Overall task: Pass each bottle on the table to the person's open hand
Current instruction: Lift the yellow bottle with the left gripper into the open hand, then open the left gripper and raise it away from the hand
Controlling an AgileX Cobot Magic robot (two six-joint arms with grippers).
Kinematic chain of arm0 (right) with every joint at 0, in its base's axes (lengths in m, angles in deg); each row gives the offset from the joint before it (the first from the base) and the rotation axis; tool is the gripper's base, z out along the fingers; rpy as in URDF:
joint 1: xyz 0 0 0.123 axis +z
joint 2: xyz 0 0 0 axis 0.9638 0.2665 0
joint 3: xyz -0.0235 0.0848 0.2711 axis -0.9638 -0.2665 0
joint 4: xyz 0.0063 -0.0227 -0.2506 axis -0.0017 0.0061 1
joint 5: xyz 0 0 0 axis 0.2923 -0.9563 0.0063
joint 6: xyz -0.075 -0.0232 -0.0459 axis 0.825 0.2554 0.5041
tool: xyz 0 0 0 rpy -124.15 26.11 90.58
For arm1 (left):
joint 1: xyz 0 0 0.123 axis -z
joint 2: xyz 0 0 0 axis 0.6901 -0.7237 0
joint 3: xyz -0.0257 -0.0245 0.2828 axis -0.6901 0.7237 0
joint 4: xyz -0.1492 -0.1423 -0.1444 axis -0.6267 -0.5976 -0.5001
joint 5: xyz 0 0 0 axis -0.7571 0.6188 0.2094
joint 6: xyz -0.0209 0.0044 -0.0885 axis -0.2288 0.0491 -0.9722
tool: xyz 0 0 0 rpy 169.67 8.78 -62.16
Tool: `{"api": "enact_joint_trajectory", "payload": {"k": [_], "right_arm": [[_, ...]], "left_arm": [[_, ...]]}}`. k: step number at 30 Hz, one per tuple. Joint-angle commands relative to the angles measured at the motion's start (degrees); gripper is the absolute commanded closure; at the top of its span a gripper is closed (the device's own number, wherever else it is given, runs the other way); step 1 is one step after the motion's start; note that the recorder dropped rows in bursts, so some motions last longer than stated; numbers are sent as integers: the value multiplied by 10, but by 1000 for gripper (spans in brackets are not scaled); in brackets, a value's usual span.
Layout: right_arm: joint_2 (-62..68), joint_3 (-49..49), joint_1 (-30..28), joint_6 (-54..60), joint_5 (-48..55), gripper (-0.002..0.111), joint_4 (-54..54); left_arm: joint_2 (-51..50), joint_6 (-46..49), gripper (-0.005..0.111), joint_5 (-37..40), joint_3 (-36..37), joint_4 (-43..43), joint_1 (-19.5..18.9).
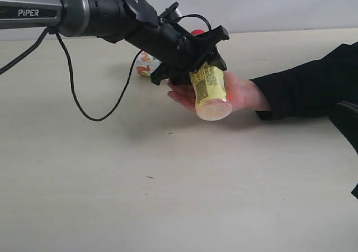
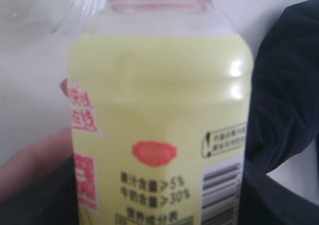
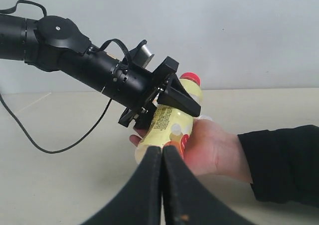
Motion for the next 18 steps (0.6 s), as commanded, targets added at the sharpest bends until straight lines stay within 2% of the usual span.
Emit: {"api": "enact_joint_trajectory", "payload": {"k": [1, 8, 18], "right_arm": [[-3, -2, -1, 4, -2, 108, -1], [-3, -2, -1, 4, -2, 108, -1], [-3, -2, -1, 4, -2, 108, -1]], "left_arm": [[1, 2, 39, -27, -2, -2, -3], [1, 36, 25, -47, -2, 5, -4], [8, 64, 24, -46, -2, 12, -18]]}}
